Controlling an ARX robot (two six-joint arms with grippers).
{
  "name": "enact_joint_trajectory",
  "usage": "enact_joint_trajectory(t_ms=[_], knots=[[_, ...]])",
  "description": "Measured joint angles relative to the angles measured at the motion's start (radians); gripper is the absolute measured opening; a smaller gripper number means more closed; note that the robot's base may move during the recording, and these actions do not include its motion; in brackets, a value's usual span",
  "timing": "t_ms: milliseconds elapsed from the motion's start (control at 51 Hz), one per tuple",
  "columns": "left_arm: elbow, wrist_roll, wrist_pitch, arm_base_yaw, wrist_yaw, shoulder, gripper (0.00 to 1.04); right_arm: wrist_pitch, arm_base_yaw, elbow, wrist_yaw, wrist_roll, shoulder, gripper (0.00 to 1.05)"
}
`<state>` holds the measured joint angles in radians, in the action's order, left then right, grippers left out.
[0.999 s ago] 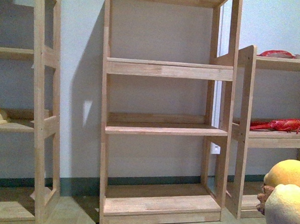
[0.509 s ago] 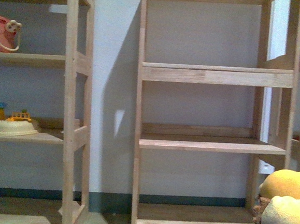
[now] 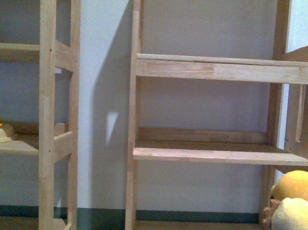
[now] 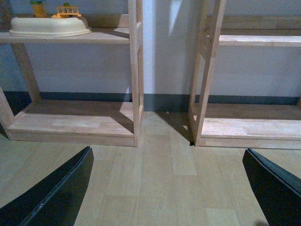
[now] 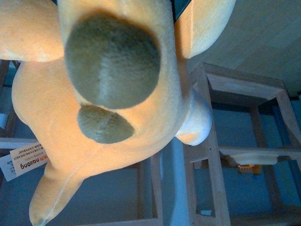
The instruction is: Put away toys
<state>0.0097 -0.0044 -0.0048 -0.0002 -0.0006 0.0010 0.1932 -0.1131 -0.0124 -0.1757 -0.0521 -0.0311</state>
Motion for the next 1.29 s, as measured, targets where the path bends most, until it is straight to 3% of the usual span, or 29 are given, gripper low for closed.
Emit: enact_joint_trajectory(t_ms=[1293], knots=[[0.000, 0.000, 0.000, 0.000, 0.000, 0.000, 0.99, 0.000, 0.000, 0.000, 0.000, 0.000, 0.000, 0.08]])
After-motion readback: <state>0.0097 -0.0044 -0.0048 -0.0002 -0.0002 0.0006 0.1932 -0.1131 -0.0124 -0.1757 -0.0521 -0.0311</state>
